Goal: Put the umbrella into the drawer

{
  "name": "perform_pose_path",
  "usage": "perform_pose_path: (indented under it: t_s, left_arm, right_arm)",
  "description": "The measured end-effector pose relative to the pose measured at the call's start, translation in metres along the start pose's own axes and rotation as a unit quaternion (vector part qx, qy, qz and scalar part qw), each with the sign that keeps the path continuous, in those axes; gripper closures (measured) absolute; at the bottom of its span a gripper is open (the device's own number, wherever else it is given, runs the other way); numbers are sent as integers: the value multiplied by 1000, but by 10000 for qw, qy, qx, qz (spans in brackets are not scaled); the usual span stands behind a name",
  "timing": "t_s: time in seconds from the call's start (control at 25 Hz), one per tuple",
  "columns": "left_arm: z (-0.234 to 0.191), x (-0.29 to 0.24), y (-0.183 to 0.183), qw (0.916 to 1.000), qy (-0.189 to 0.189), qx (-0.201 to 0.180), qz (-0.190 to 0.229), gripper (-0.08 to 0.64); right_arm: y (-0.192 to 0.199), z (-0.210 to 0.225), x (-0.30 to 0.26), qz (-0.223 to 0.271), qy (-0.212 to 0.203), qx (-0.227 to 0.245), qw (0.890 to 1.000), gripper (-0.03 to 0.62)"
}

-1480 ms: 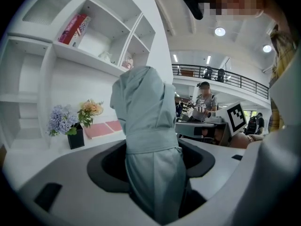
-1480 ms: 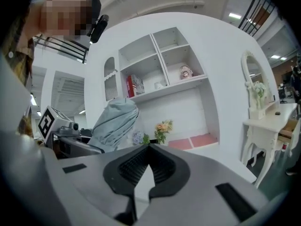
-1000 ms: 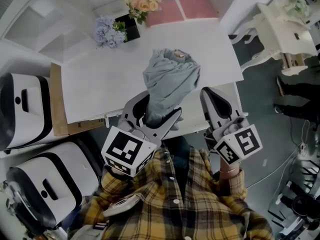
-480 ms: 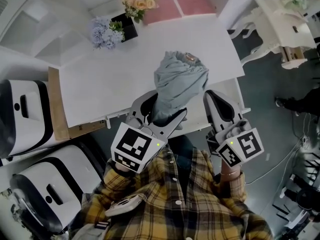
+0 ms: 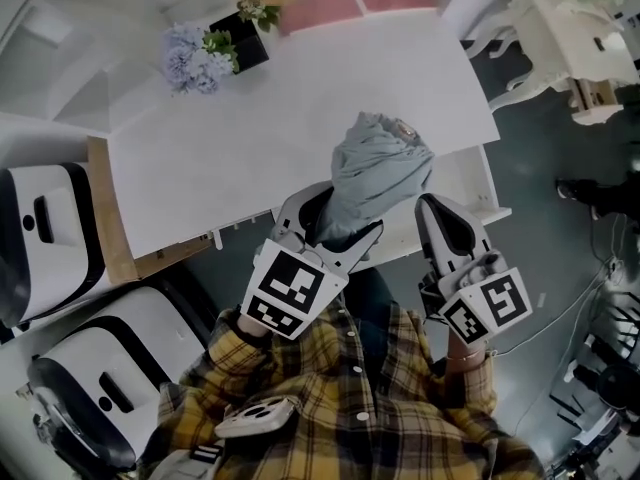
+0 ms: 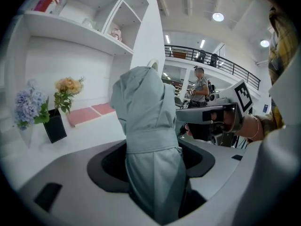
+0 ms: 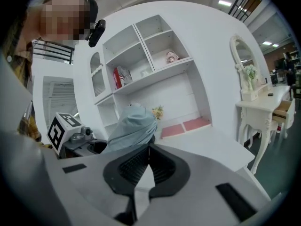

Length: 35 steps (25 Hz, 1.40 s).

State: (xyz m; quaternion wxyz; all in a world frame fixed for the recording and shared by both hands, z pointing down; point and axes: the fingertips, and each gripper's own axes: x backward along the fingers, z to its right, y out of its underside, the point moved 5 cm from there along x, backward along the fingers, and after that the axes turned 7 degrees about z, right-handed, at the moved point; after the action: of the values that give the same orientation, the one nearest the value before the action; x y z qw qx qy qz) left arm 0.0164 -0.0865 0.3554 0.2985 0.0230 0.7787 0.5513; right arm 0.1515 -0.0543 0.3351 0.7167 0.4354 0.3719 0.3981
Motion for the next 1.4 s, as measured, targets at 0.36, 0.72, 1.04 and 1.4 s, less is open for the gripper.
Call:
perform_pose_path:
  t_s: [0.36, 0.72, 1.04, 1.4]
  left_arm:
    - [3, -41, 51, 9958, 552, -116, -724, 245]
    - [6, -82, 105, 9852, 988, -299, -1365, 245]
    - [7, -107, 145, 9750, 1336, -389, -1732, 245]
    - [12, -131, 181, 9629, 1601, -731, -2045, 245]
  right_arm:
    - [39, 12, 14, -326, 396, -257, 9984, 575]
    - [75, 21, 24, -561, 668, -534, 9948, 575]
    - [94, 29, 29, -676, 896, -711, 9911, 575]
    - [103, 29, 29, -685, 1088, -840, 9881, 575]
